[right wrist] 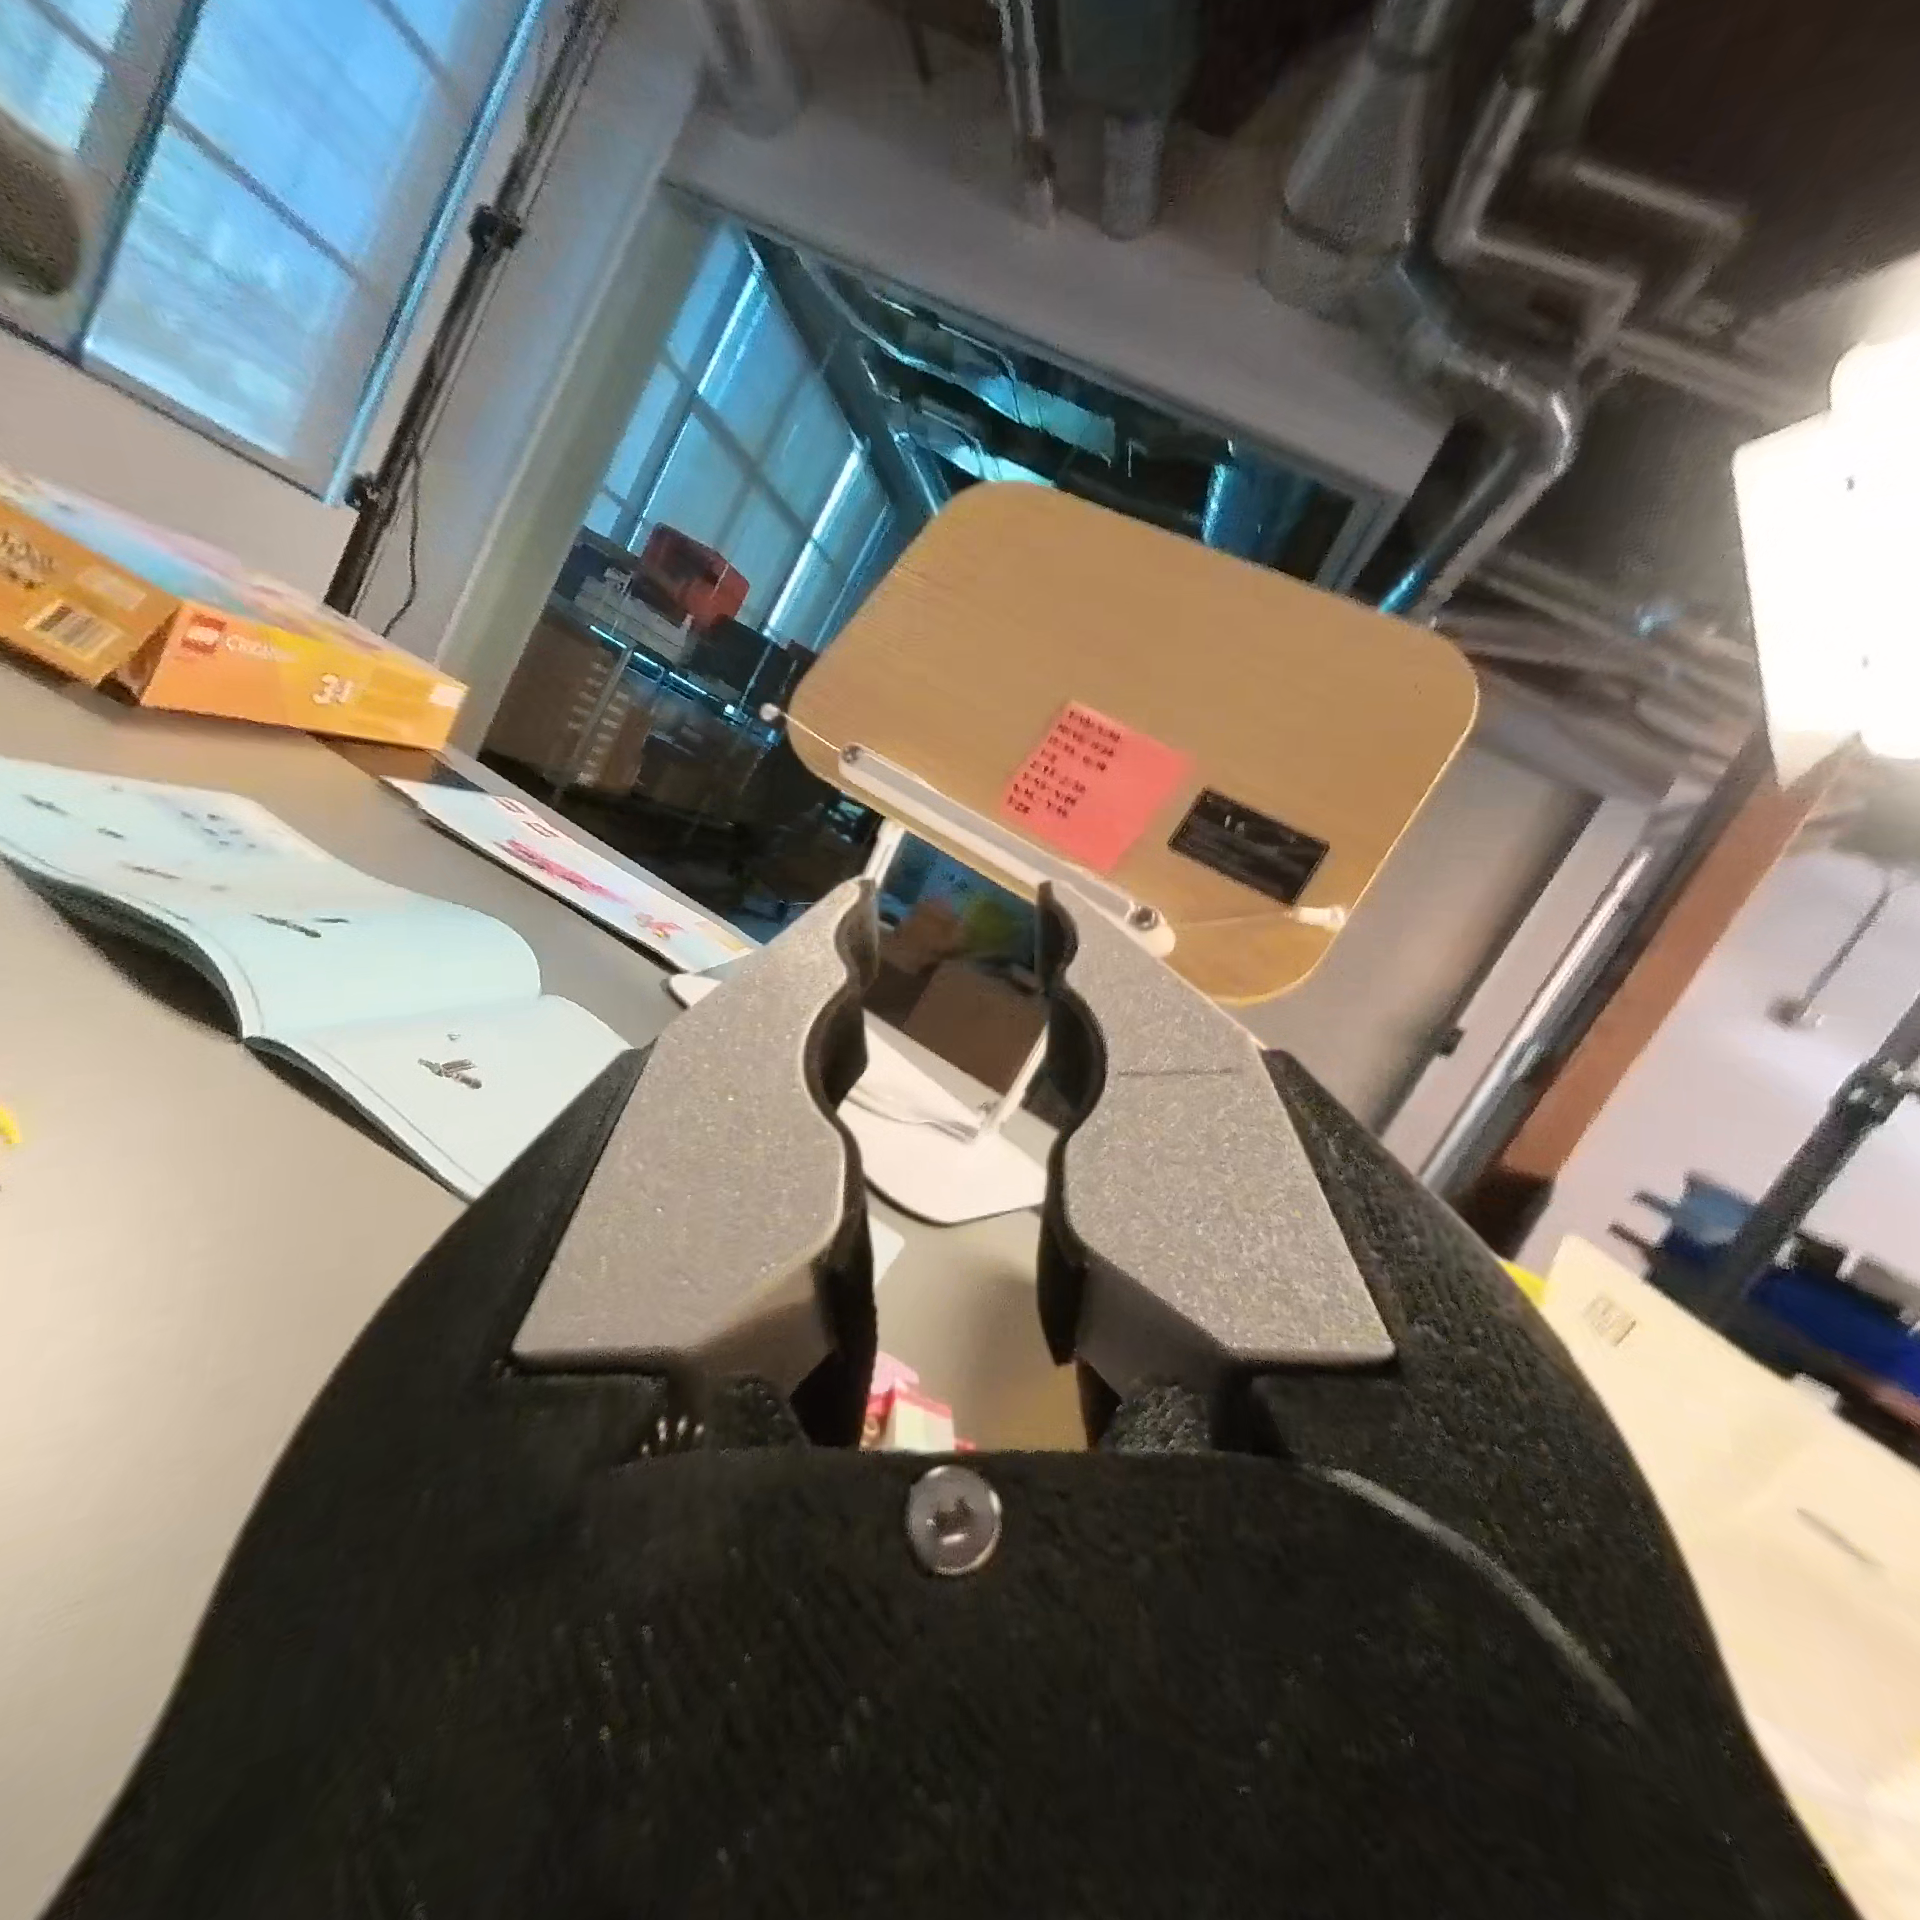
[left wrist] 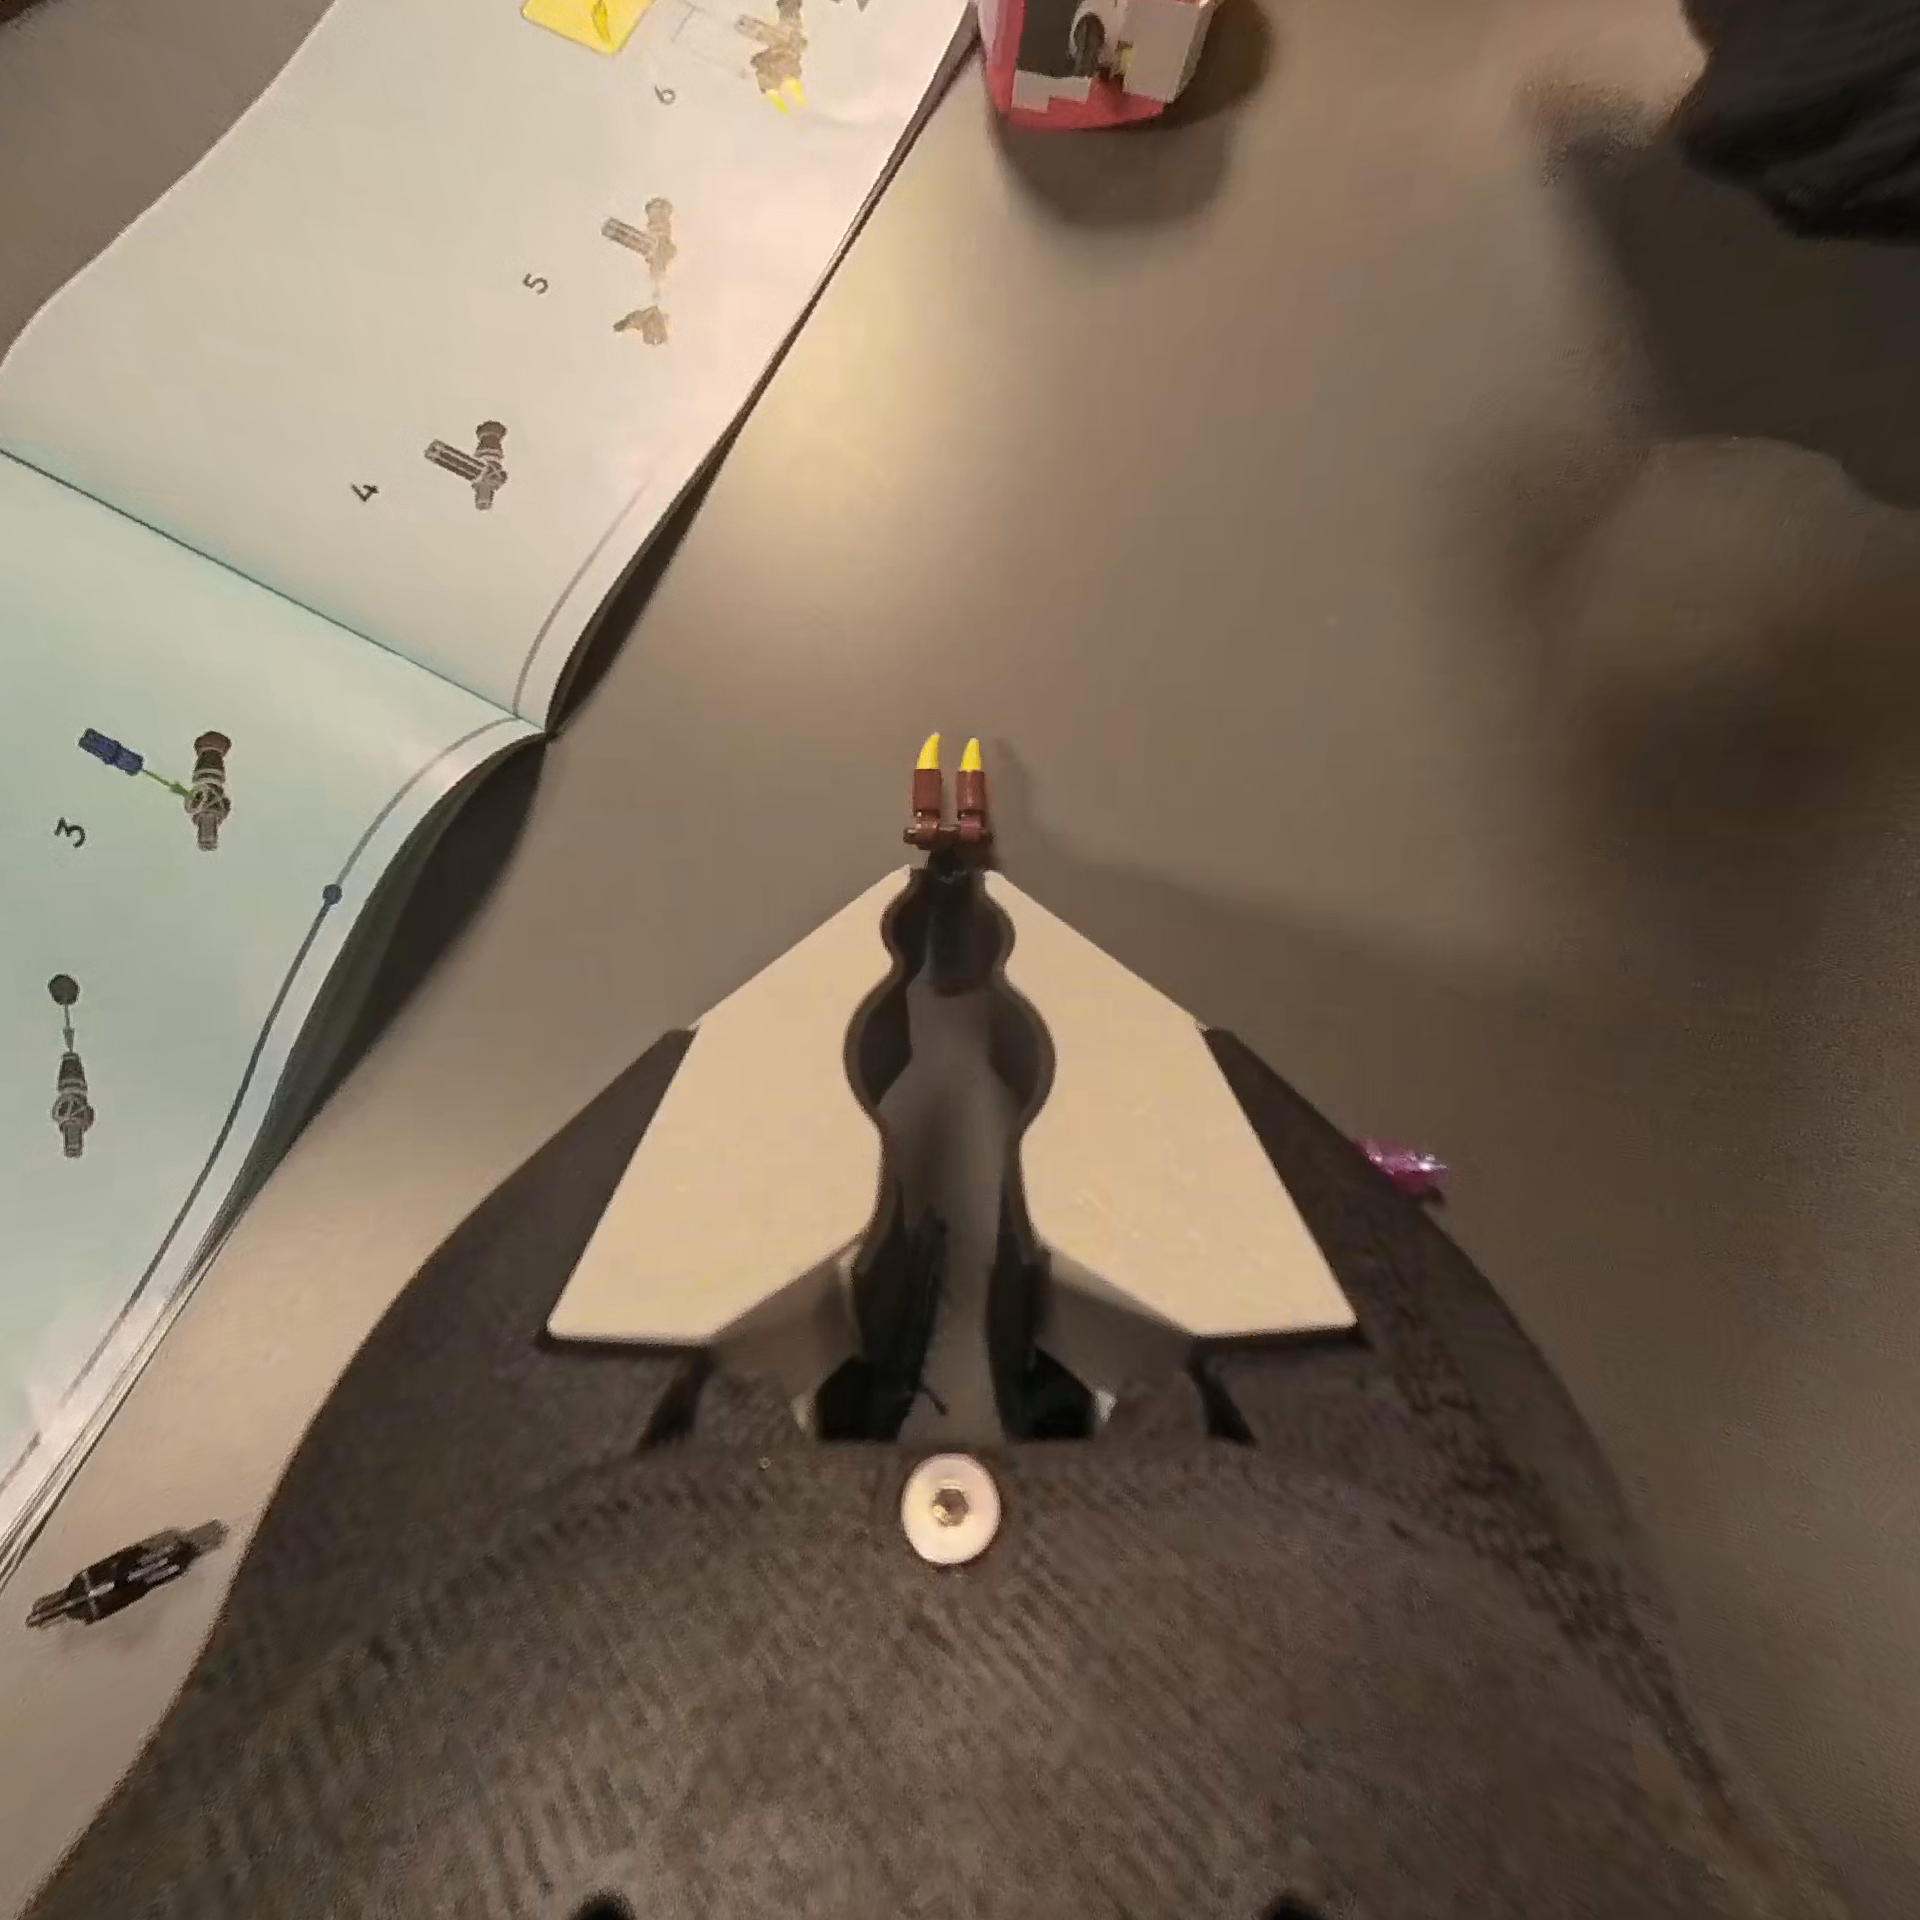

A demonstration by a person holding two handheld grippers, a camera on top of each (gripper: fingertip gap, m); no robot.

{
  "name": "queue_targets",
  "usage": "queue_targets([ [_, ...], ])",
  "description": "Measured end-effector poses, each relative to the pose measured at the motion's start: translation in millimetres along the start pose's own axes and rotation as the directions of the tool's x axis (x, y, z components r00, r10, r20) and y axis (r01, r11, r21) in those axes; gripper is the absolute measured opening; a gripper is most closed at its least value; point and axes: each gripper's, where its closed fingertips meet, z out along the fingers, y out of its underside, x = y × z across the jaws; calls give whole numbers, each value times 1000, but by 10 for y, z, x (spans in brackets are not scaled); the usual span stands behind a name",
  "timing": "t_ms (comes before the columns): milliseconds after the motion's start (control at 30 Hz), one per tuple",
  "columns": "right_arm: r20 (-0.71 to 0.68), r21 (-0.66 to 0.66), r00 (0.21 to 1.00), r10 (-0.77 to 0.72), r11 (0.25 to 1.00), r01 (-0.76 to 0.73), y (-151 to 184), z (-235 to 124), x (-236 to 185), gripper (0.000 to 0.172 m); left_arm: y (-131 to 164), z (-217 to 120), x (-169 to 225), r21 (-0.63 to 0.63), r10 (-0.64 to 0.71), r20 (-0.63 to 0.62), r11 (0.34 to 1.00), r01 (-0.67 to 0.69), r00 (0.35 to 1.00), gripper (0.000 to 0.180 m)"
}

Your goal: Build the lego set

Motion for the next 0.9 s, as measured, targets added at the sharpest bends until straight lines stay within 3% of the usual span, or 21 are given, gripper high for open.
queue_targets([
  [300,-22,-29,994,109,994,-110,126,7,110,25,-36,17,65,24,-25,-52,999,26,998,25],
  [467,3,-27,995,97,995,-97,128,8,62,13,-35,8,-33,29,-14,3,999,14,1000,55],
  [633,3,-34,995,104,994,-104,149,11,67,17,-280,-165,-72,200,-35,-26,979,39,999,73],
  [733,-10,-41,994,112,993,-113,172,10,95,17,-514,-428,-293,402,-76,40,914,53,996,84],
  [900,-27,-61,994,110,992,-112,224,6,120,17,-729,-1064,-755,702,-223,259,712,-24,940,85],
])
